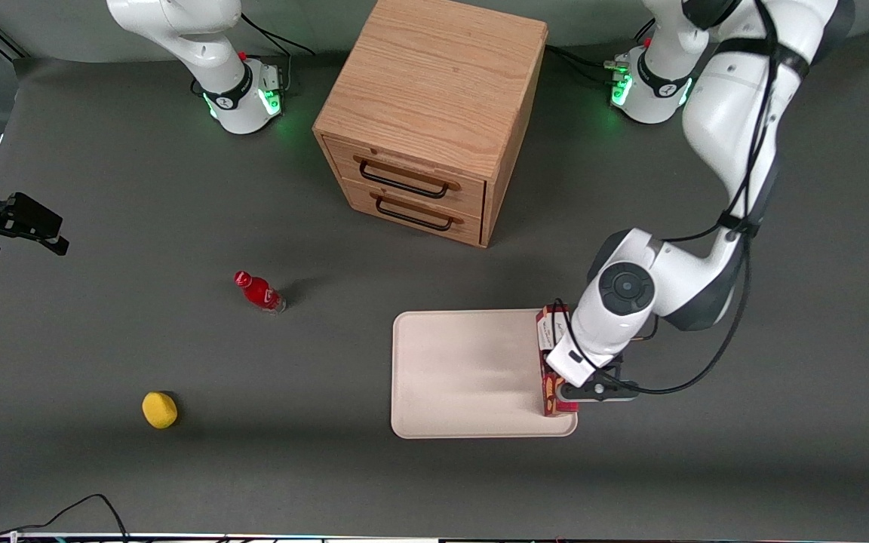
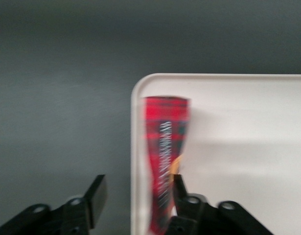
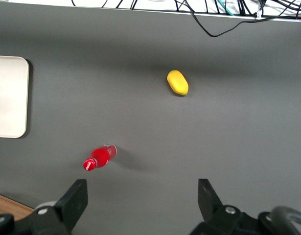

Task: Place red cookie box on tray

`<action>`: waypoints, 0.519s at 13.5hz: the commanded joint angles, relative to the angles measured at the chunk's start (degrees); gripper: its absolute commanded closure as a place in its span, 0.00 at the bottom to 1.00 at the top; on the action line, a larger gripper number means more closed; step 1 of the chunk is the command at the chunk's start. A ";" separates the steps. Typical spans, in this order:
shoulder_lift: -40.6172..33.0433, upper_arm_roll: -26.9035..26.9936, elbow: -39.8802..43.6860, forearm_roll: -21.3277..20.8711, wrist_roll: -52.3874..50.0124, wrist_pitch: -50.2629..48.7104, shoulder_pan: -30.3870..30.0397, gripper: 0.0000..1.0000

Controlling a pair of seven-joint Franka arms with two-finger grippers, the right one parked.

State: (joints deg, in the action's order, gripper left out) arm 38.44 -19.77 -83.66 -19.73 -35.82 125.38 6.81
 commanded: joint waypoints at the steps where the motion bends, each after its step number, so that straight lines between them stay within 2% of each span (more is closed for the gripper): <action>1: -13.52 1.48 -1.50 8.87 7.29 -14.84 -0.74 0.00; 3: -22.57 8.40 -1.24 17.31 18.10 -27.67 -0.92 0.00; 4: -26.97 12.17 -1.33 19.79 24.42 -33.82 -0.92 0.00; 6: -35.06 17.99 -2.46 20.43 34.46 -43.68 -0.92 0.00; 7: -39.71 20.01 -6.21 20.34 36.68 -45.03 -1.00 0.00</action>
State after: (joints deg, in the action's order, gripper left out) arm 7.17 -3.29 -82.42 -0.63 -4.94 82.83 5.31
